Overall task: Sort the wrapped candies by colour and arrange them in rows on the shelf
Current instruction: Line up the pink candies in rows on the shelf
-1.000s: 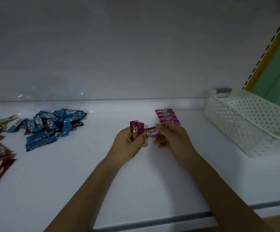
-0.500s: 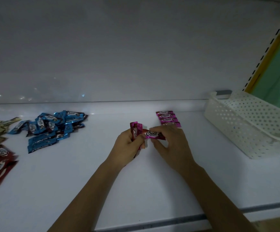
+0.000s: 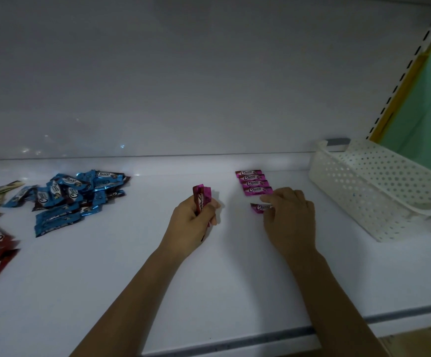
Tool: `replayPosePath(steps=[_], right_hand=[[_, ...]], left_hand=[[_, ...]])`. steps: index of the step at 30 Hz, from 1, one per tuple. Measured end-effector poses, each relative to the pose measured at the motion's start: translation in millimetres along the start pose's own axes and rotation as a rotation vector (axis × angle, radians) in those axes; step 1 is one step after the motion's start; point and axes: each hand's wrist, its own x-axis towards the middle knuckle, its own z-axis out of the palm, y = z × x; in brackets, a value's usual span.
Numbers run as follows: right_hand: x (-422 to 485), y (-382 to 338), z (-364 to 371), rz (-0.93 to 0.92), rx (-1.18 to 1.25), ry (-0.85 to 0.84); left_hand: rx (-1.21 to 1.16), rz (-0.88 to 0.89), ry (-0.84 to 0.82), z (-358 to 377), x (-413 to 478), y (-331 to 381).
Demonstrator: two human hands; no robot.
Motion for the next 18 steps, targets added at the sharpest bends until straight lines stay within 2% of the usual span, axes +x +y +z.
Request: replayPosePath(steps=[1, 4, 9, 18], right_hand=[[0, -1, 0, -0.026, -0.016, -0.001], [-2, -3, 2, -0.030, -0.051, -0.152], [-1, -5, 8, -0.036, -0.031, -0.236], [-2, -5, 10, -0.035, -0.059, -0.268]], left_hand=[[0.001, 0.002, -0.003, 0, 0, -1], [0.046, 0.020, -0.008, 0, 1, -2], [0.077, 0.061, 0.010, 0, 3, -5], [0.091, 0.063, 0.028, 1, 1, -2]])
